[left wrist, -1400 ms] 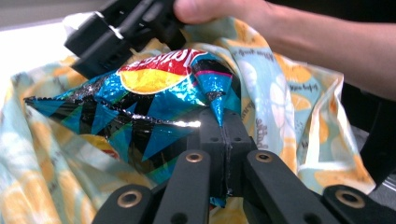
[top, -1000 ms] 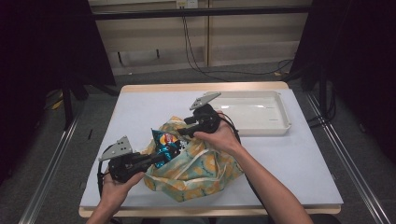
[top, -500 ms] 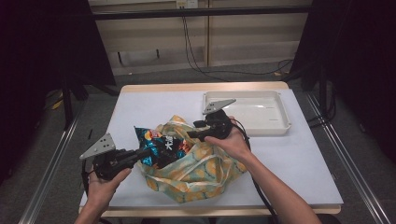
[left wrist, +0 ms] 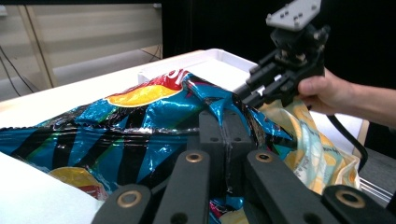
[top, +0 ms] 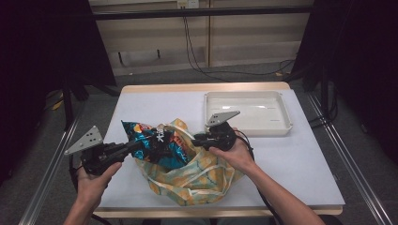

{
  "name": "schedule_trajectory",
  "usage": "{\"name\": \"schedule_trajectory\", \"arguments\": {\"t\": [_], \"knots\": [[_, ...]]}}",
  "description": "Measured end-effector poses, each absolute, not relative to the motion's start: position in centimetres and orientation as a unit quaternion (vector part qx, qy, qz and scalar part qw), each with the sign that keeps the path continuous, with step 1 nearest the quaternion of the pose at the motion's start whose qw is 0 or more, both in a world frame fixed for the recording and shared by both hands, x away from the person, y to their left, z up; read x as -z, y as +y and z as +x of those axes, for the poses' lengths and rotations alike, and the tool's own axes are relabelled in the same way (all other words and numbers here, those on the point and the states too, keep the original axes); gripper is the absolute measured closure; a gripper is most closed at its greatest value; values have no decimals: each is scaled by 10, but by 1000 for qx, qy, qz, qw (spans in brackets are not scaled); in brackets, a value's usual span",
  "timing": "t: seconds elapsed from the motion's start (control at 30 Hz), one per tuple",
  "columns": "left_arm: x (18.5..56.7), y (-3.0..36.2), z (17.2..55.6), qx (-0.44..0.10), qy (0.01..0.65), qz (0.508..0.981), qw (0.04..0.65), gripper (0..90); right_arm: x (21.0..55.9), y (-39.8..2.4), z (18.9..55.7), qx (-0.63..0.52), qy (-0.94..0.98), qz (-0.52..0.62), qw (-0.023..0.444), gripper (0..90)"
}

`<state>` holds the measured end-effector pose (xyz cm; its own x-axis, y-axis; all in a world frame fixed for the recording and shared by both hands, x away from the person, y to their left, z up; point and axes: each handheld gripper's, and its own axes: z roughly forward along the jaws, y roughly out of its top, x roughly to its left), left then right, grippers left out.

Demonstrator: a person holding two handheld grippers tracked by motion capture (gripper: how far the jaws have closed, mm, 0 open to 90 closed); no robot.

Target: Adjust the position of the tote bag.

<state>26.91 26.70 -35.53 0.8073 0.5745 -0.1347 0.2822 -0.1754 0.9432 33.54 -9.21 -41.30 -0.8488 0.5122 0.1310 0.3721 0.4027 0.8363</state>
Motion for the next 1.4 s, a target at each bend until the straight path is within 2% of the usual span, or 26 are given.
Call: {"name": "schedule_trajectory", "arguments": {"t": [0.17,0.3,0.33,0.5,0.53,0.57,0.6,0.73,1.1,1.27,1.4], "knots": [[347,274,271,-143,290,753,573,896,423,-90,330,-480,838,255,51,888],[343,276,274,-143,291,750,577,896,430,-86,324,-472,842,255,54,893],[341,275,274,-145,292,751,575,896,433,-85,320,-470,842,257,64,874],[341,277,276,-140,284,749,582,896,428,-89,319,-484,834,257,59,795],[341,278,276,-140,284,749,582,896,422,-93,319,-493,829,258,57,734],[341,278,276,-140,284,749,582,896,422,-93,319,-493,829,258,57,734],[342,279,276,-141,289,749,580,896,417,-97,318,-496,827,257,65,676],[343,279,278,-135,286,747,585,896,406,-107,318,-506,818,263,77,624],[332,273,282,-143,278,747,586,895,407,-121,311,-494,822,269,83,597],[321,266,284,-145,266,746,593,895,396,-130,299,-511,814,263,80,617],[317,263,284,-151,265,747,591,895,402,-136,291,-506,816,268,80,635]]}}
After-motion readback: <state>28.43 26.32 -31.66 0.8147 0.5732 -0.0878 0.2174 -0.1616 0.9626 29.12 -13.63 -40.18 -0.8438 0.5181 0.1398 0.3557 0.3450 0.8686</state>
